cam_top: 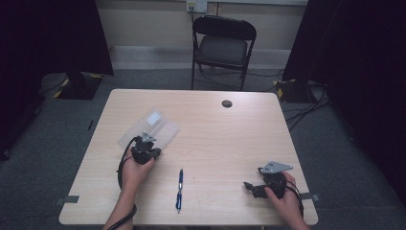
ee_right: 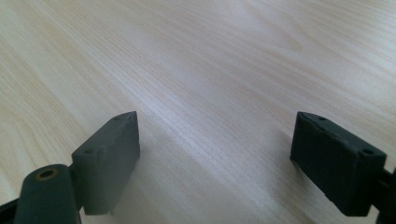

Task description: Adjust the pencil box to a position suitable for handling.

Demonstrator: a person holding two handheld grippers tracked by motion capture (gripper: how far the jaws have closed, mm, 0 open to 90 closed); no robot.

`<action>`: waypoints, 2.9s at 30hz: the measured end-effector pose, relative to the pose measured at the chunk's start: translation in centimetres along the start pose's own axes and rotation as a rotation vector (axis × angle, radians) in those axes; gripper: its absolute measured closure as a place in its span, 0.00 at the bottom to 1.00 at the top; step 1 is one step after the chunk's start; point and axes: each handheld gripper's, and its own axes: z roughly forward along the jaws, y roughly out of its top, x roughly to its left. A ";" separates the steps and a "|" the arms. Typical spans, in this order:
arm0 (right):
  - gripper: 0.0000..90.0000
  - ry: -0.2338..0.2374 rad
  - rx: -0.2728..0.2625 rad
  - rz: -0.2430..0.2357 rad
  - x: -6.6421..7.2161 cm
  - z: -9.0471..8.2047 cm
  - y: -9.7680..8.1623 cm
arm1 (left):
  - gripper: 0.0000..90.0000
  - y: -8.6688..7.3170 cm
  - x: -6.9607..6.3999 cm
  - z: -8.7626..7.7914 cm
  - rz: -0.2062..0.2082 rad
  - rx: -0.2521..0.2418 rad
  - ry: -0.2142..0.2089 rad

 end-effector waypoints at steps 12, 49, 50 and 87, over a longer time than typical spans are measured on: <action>0.16 0.004 0.001 -0.002 0.0 0.0 0.0 | 0.99 0.6 -0.8 0.1 0.018 0.001 -0.022; 0.16 0.012 0.001 -0.007 -0.1 0.0 0.0 | 0.98 3.5 -5.8 3.2 0.100 0.025 -0.113; 0.16 0.012 0.001 -0.007 -0.1 0.0 0.0 | 0.98 3.4 -5.8 3.3 0.100 0.016 -0.113; 0.16 0.011 0.001 -0.008 -0.1 0.0 0.0 | 0.36 2.7 -6.4 -0.6 0.083 -0.030 -0.092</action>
